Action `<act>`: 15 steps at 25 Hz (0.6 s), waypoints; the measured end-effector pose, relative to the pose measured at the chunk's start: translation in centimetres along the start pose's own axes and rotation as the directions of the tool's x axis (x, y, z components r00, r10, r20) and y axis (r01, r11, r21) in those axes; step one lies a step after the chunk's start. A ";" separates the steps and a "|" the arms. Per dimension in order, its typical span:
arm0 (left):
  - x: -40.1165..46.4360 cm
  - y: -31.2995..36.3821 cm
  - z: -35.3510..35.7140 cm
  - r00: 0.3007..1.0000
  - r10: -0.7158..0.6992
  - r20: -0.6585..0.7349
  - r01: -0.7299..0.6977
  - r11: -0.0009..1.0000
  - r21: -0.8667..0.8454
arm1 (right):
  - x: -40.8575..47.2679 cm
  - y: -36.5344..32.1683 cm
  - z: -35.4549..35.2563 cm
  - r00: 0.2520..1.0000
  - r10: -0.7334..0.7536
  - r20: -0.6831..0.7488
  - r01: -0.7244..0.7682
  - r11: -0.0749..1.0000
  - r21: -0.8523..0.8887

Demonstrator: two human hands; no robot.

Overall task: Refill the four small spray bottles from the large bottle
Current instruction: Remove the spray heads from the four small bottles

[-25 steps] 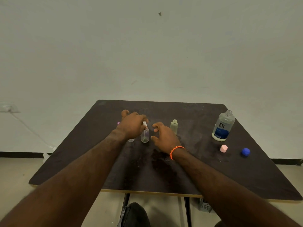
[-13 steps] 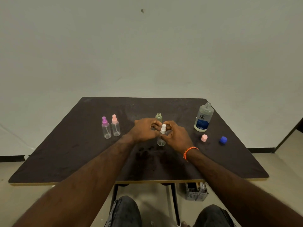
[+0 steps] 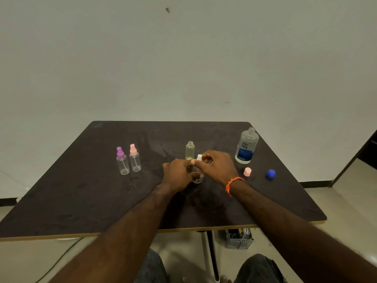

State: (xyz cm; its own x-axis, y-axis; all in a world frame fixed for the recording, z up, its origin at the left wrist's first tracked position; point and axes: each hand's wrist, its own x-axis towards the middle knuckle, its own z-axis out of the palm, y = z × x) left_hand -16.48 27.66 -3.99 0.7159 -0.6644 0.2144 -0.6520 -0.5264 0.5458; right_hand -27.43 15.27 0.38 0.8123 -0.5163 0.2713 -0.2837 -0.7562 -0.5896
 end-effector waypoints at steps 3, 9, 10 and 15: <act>0.4 -0.3 -0.1 0.999 0.021 0.039 -0.022 0.999 0.027 | 1.2 -1.0 -1.0 0.999 -0.014 0.043 0.018 0.996 -0.086; 0.4 -0.3 0.1 0.999 0.010 0.033 -0.010 1.000 -0.003 | 2.4 -1.8 -1.6 0.965 -0.072 0.253 0.123 0.974 -0.192; 0.3 -0.3 0.1 0.999 0.003 0.034 -0.003 1.000 -0.008 | 2.5 -1.8 -1.9 0.952 -0.078 0.296 0.134 0.976 -0.174; 0.1 -0.2 0.2 1.000 -0.019 0.025 0.021 0.997 -0.076 | 2.9 -2.0 -3.1 0.959 -0.035 0.282 0.094 0.976 -0.198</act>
State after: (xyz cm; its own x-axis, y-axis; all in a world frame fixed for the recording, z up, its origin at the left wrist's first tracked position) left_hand -16.31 27.58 -4.19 0.7219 -0.6672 0.1837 -0.6160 -0.4986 0.6098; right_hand -26.10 14.05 4.74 0.9325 -0.3551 0.0660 -0.3015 -0.8660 -0.3990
